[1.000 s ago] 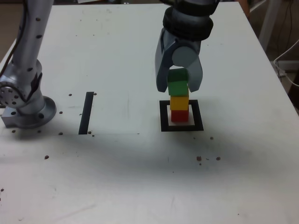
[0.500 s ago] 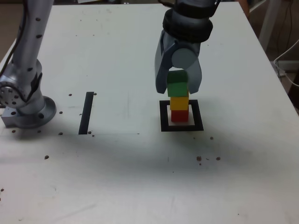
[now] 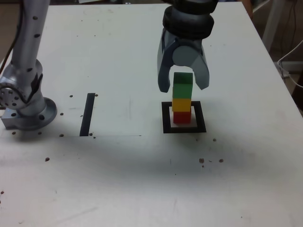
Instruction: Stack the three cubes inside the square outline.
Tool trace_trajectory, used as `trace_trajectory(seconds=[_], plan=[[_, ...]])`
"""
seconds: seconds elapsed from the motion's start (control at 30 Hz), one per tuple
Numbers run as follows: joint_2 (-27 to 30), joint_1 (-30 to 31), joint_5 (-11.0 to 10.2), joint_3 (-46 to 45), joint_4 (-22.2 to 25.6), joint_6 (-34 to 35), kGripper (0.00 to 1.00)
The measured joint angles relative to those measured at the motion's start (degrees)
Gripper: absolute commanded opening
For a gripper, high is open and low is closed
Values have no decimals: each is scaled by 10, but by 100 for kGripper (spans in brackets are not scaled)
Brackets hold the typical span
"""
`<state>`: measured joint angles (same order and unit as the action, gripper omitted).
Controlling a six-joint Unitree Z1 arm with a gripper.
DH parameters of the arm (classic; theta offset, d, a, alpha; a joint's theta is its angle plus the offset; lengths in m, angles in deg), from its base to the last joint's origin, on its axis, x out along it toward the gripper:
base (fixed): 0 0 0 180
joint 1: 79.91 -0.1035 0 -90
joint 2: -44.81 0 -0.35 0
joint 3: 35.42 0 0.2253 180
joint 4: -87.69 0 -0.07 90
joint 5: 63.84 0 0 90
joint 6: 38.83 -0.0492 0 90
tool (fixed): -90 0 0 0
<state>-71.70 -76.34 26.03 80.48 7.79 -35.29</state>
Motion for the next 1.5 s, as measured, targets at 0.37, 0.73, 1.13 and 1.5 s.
trace_trajectory(seconds=[0.37, 0.73, 1.13, 1.5], plan=[[11, 0, 1, -18, 0, 1, 100], [94, 0, 25, -19, 4, -16, 100], [231, -24, 41, -156, 4, -54, 100], [264, -35, 31, -333, -84, -67, 100]])
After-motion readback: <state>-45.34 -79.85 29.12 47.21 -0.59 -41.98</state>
